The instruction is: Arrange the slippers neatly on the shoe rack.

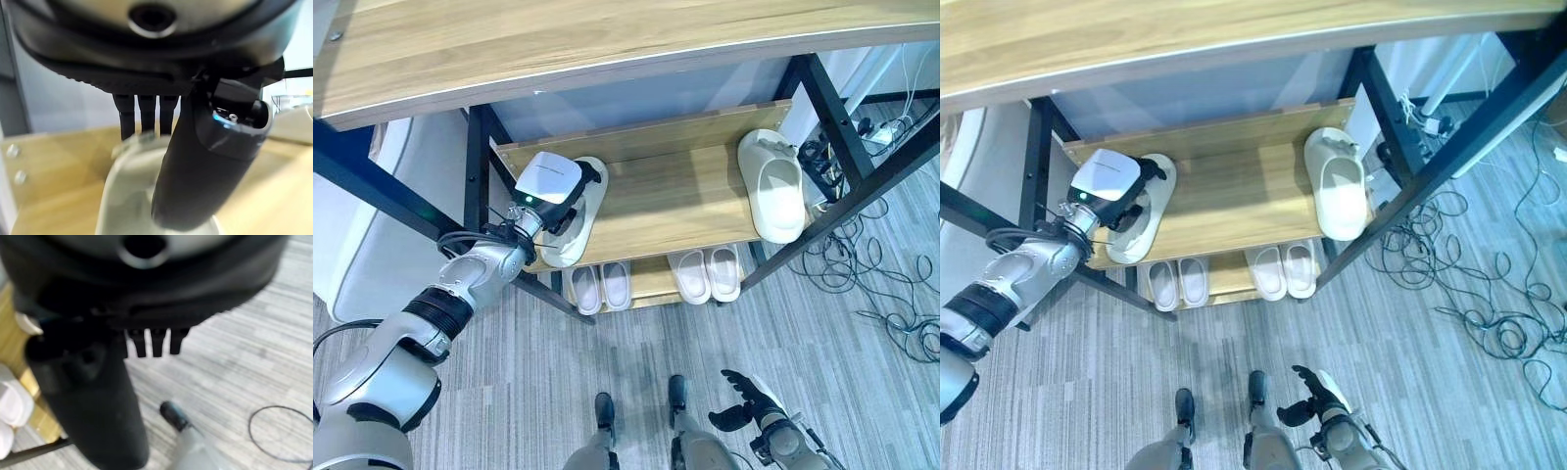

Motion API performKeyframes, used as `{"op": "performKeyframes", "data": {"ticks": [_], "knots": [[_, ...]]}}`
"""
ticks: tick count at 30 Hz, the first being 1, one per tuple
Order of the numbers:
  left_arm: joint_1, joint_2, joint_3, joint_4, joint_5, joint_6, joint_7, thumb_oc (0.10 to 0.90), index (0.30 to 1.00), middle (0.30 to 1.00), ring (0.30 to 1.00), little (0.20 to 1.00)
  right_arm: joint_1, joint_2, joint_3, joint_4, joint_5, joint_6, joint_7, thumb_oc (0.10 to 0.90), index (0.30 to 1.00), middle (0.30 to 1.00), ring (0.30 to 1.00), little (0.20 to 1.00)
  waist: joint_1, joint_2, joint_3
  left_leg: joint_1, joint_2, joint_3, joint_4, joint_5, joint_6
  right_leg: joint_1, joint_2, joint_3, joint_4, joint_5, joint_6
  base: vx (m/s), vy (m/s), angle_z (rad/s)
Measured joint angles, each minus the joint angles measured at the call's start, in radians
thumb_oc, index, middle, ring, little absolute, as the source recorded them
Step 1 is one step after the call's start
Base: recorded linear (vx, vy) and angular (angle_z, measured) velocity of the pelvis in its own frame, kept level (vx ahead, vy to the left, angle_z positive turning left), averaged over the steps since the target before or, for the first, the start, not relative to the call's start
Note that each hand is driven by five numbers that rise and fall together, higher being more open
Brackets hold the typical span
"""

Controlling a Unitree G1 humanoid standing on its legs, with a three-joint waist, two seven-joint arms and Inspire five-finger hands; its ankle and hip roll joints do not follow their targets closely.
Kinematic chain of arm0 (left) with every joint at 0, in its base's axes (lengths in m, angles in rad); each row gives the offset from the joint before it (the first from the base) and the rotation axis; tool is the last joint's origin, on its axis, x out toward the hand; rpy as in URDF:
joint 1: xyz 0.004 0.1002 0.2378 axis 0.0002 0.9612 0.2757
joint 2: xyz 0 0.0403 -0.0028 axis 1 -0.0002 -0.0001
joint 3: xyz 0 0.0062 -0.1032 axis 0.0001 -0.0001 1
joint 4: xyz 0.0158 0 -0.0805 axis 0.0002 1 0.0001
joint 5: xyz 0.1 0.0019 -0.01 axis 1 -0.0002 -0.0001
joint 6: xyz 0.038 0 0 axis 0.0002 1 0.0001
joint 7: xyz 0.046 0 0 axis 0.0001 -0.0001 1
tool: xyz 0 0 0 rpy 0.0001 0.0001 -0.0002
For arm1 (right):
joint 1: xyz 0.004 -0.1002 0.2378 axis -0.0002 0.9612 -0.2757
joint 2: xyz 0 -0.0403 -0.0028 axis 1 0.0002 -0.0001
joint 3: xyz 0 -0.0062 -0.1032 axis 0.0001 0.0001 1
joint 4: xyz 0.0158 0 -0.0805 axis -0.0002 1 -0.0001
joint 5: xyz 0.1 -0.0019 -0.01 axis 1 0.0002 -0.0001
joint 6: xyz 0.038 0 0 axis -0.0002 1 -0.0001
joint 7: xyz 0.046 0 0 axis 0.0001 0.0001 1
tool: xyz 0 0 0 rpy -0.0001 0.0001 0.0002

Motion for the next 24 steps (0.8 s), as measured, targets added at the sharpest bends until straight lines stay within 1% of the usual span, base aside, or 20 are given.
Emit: {"op": "performKeyframes", "data": {"ticks": [4, 13, 16, 18, 21, 24], "knots": [[-0.022, 0.000, 0.004, 0.018, -0.021, 0.018, 0.010, 0.400, 0.300, 0.300, 0.300, 0.300, -0.002, 0.000, 0.001, -0.002, 0.001, 0.000, 0.000, 0.800, 0.900, 0.900, 0.900, 0.900, -0.010, 0.000, 0.000, 0.000, 0.000, 0.000, 0.000, 0.000, 0.000, 0.001, 0.000, -0.001, 0.000, 0.000, 0.000, 0.00, 0.000, 0.00], [-0.018, -0.007, 0.007, 0.017, -0.021, 0.019, -0.001, 0.400, 0.300, 0.300, 0.300, 0.300, -0.001, 0.000, 0.000, -0.005, 0.000, -0.001, -0.001, 0.800, 0.900, 0.900, 0.900, 0.900, -0.011, 0.000, 0.000, 0.013, -0.001, -0.001, 0.000, 0.000, 0.000, 0.015, -0.001, -0.001, 0.000, 0.000, 0.000, 0.00, 0.000, 0.00], [-0.012, -0.026, 0.010, 0.010, -0.025, 0.022, -0.001, 0.400, 0.300, 0.300, 0.300, 0.300, -0.001, 0.002, 0.000, -0.005, 0.000, 0.000, -0.001, 0.800, 0.900, 0.900, 0.900, 0.900, -0.007, 0.000, 0.000, 0.013, -0.001, -0.001, 0.000, 0.000, 0.000, 0.015, -0.001, -0.002, 0.000, 0.000, 0.000, 0.00, 0.000, 0.00], [0.009, -0.036, 0.034, -0.018, -0.043, 0.022, -0.001, 0.400, 0.300, 0.300, 0.300, 0.300, -0.001, 0.004, 0.000, -0.005, 0.000, 0.001, -0.001, 0.800, 0.900, 0.900, 0.900, 0.900, -0.007, 0.000, 0.000, 0.014, -0.001, -0.001, 0.000, 0.000, 0.000, 0.016, -0.001, -0.001, 0.000, 0.000, 0.000, 0.00, 0.000, 0.00], [0.050, -0.082, 0.082, -0.051, -0.082, 0.024, 0.001, 0.400, 0.300, 0.300, 0.300, 0.300, 0.000, 0.007, -0.001, -0.006, 0.000, 0.004, -0.003, 0.800, 0.900, 0.900, 0.900, 0.900, -0.006, 0.000, 0.000, 0.014, -0.002, 0.000, 0.000, 0.000, 0.000, 0.016, -0.002, 0.000, 0.000, 0.000, 0.000, -0.02, 0.002, 0.00], [0.067, -0.126, 0.097, -0.071, -0.110, 0.035, 0.017, 0.400, 0.300, 0.300, 0.300, 0.300, 0.001, 0.009, -0.001, -0.005, 0.000, 0.005, -0.006, 0.800, 0.900, 0.900, 0.900, 0.900, -0.003, 0.000, 0.000, 0.016, -0.003, 0.002, 0.000, 0.000, 0.000, 0.015, -0.002, 0.007, 0.000, 0.001, 0.001, -0.04, 0.016, -0.04]]}}
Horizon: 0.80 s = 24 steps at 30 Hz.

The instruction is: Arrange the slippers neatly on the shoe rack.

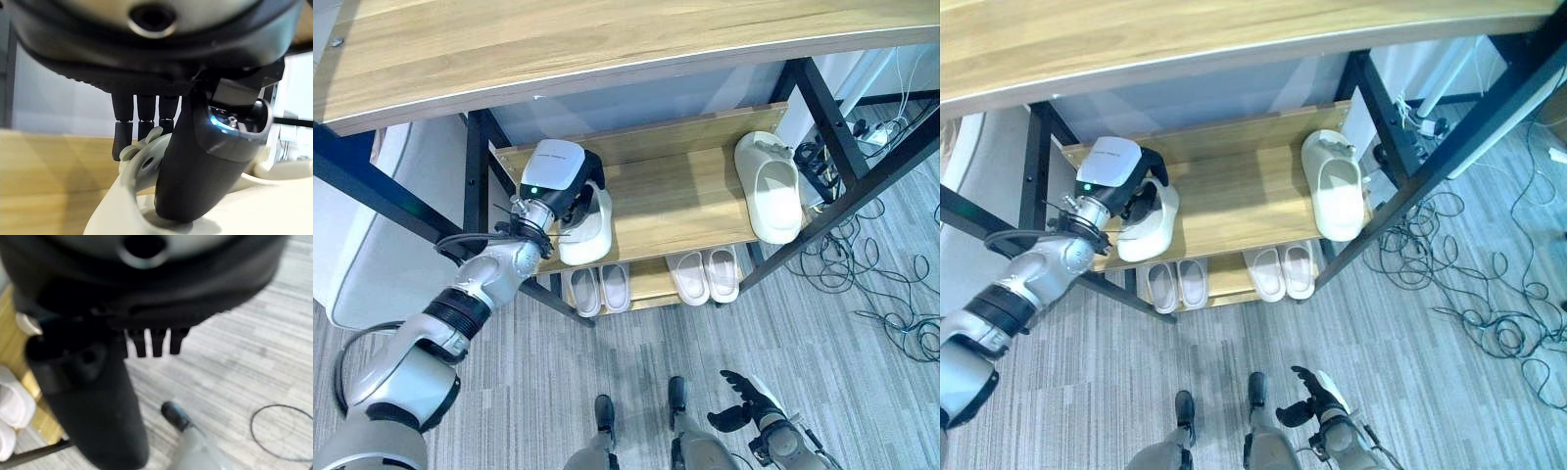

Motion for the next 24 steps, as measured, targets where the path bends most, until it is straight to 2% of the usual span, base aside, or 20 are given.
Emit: {"op": "performKeyframes", "data": {"ticks": [4, 8, 10, 18, 24], "knots": [[0.001, -0.012, 0.000, -0.020, -0.032, 0.001, 0.006, 0.400, 0.300, 0.300, 0.300, 0.300, 0.001, 0.002, -0.001, 0.000, 0.000, 0.000, -0.010, 0.800, 0.900, 0.900, 0.900, 0.900, -0.004, 0.000, 0.000, 0.003, -0.001, 0.022, 0.000, 0.000, 0.000, -0.006, 0.000, 0.012, 0.000, 0.004, 0.006, -0.02, 0.039, -0.11], [0.001, -0.014, 0.000, -0.038, -0.057, 0.000, 0.006, 0.400, 0.300, 0.300, 0.300, 0.300, 0.002, 0.002, -0.002, -0.005, 0.000, 0.000, -0.016, 0.800, 0.900, 0.900, 0.900, 0.900, -0.012, 0.002, 0.001, 0.006, -0.004, 0.056, 0.000, -0.001, 0.002, -0.022, 0.000, 0.054, 0.000, 0.014, 0.008, 0.00, 0.049, -0.28], [0.003, -0.014, 0.000, -0.038, -0.061, 0.001, 0.008, 0.400, 0.300, 0.300, 0.300, 0.300, 0.009, 0.001, -0.004, -0.017, -0.001, 0.000, -0.016, 0.800, 0.900, 0.900, 0.900, 0.900, -0.016, 0.004, 0.002, 0.016, -0.006, 0.094, 0.000, -0.003, 0.003, -0.027, 0.001, 0.086, 0.000, 0.020, 0.012, 0.01, 0.046, -0.45], [0.004, -0.014, 0.014, -0.037, -0.070, 0.000, 0.015, 0.400, 0.300, 0.300, 0.300, 0.300, 0.023, -0.042, -0.048, -0.051, -0.005, -0.001, -0.013, 0.800, 0.900, 0.900, 0.900, 0.900, -0.057, 0.050, 0.029, 0.046, -0.008, 0.198, -0.001, -0.021, 0.014, -0.046, 0.010, 0.175, -0.001, 0.031, 0.029, 0.01, 0.033, -0.37], [-0.015, -0.009, 0.036, -0.005, -0.069, 0.002, 0.034, 0.400, 0.300, 0.300, 0.300, 0.300, 0.049, -0.075, -0.070, -0.051, -0.005, 0.002, -0.012, 0.800, 0.900, 0.900, 0.900, 0.900, -0.088, 0.071, 0.044, 0.047, -0.005, 0.222, -0.001, -0.024, 0.012, -0.060, 0.017, 0.197, -0.001, 0.038, 0.030, 0.01, 0.026, -0.17]]}}
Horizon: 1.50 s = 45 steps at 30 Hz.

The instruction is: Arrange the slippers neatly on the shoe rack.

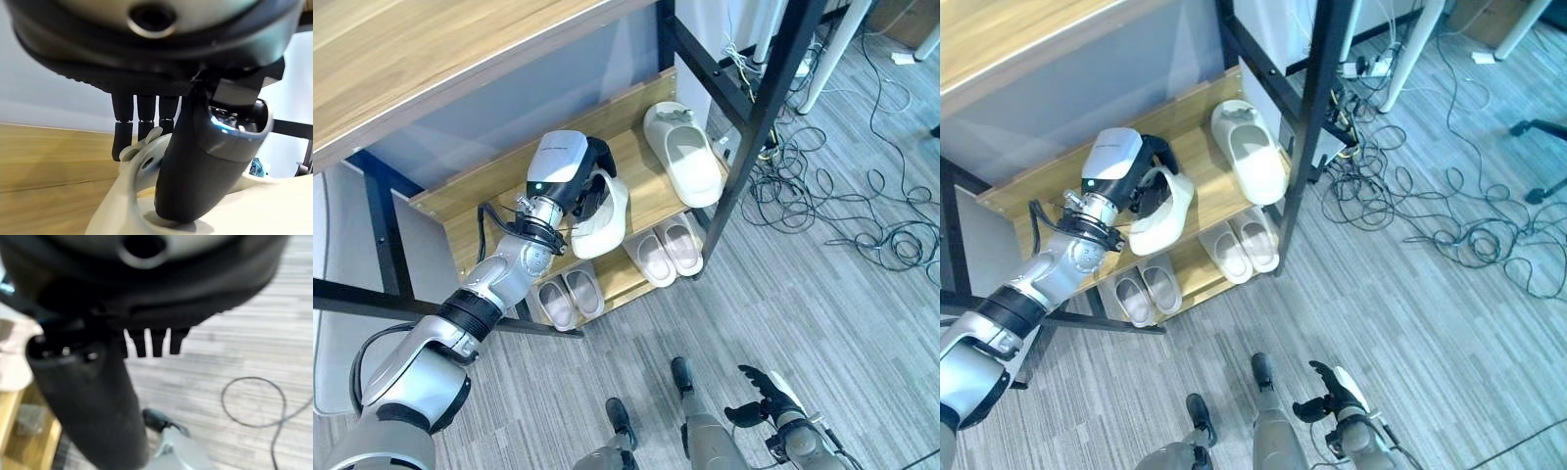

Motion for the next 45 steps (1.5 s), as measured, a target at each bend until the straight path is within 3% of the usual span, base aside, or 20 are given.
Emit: {"op": "performKeyframes", "data": {"ticks": [9, 22, 45], "knots": [[-0.092, 0.007, -0.031, 0.111, 0.001, 0.001, 0.006, 0.400, 0.300, 0.300, 0.300, 0.300, 0.001, -0.019, 0.001, -0.001, 0.003, -0.002, 0.018, 0.800, 0.900, 0.900, 0.900, 0.900, -0.011, 0.038, 0.019, -0.002, 0.005, 0.002, 0.000, -0.002, -0.003, -0.003, 0.005, 0.000, 0.000, 0.001, 0.000, 0.00, 0.000, 0.00], [-0.179, 0.006, -0.090, 0.220, 0.000, -0.001, 0.005, 0.400, 0.300, 0.300, 0.300, 0.300, -0.002, -0.019, 0.002, -0.027, 0.010, -0.010, 0.018, 0.800, 0.900, 0.900, 0.900, 0.900, -0.012, 0.039, 0.019, -0.006, 0.004, -0.009, 0.000, -0.003, -0.004, -0.005, 0.003, -0.010, 0.000, 0.001, -0.001, 0.00, -0.001, 0.01], [-0.201, -0.017, -0.091, 0.242, -0.052, 0.005, 0.007, 0.400, 0.300, 0.300, 0.300, 0.300, -0.002, -0.019, 0.003, -0.026, 0.022, -0.009, 0.018, 0.800, 0.900, 0.900, 0.900, 0.900, -0.014, 0.037, 0.016, -0.021, -0.003, -0.033, 0.000, -0.002, -0.003, -0.010, -0.009, -0.030, 0.001, 0.006, -0.006, 0.00, -0.001, 0.02]]}}
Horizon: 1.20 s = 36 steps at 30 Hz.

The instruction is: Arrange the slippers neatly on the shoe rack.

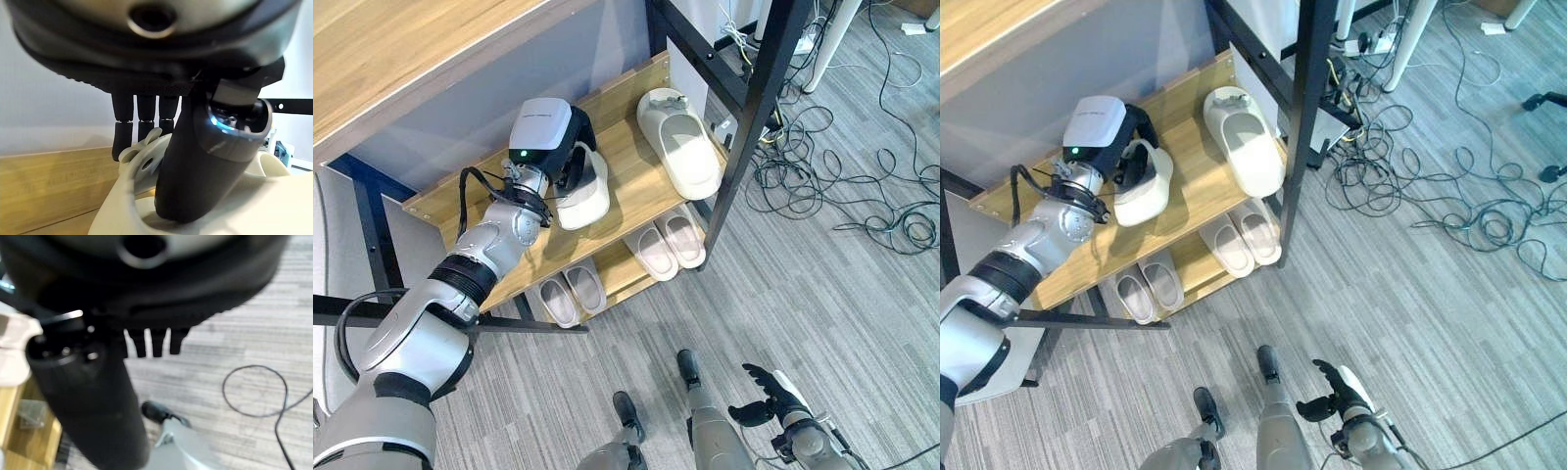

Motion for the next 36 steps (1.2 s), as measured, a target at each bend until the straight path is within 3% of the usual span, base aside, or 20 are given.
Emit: {"op": "performKeyframes", "data": {"ticks": [1, 7, 23, 36], "knots": [[-0.012, -0.023, -0.001, 0.005, -0.008, 0.015, 0.004, 0.800, 0.900, 0.900, 0.900, 0.900, 0.001, 0.001, -0.001, 0.000, 0.012, -0.001, -0.001, 0.800, 0.900, 0.900, 0.900, 0.900, -0.002, -0.005, -0.005, -0.008, -0.003, 0.000, 0.000, -0.001, 0.001, -0.009, -0.003, 0.002, 0.000, -0.005, 0.006, 0.02, 0.005, 0.05], [-0.049, -0.047, -0.002, -0.009, -0.008, 0.012, 0.007, 0.800, 0.900, 0.900, 0.900, 0.900, -0.006, 0.001, 0.007, -0.001, 0.014, -0.002, -0.002, 0.800, 0.900, 0.900, 0.900, 0.900, -0.019, -0.008, -0.007, -0.023, -0.012, 0.001, 0.000, 0.001, 0.004, -0.023, -0.011, 0.002, 0.000, 0.008, -0.001, 0.00, 0.000, 0.00], [-0.044, -0.093, 0.007, -0.092, -0.047, -0.003, 0.006, 0.800, 0.900, 0.900, 0.900, 0.900, -0.006, 0.001, 0.010, -0.002, 0.014, -0.006, -0.002, 0.800, 0.900, 0.900, 0.900, 0.900, -0.009, -0.008, -0.007, -0.010, -0.007, -0.024, 0.000, 0.008, 0.009, 0.001, -0.010, -0.021, 0.000, 0.010, -0.005, 0.00, -0.004, 0.03], [0.075, -0.116, 0.019, -0.159, -0.047, -0.006, -0.013, 0.800, 0.900, 0.900, 0.900, 0.900, -0.008, 0.002, 0.010, 0.003, 0.013, -0.005, -0.002, 0.800, 0.900, 0.900, 0.900, 0.900, 0.012, -0.009, -0.007, 0.001, -0.009, -0.057, 0.000, 0.014, 0.012, 0.027, -0.018, -0.055, 0.000, 0.007, -0.001, -0.03, -0.012, 0.08]]}}
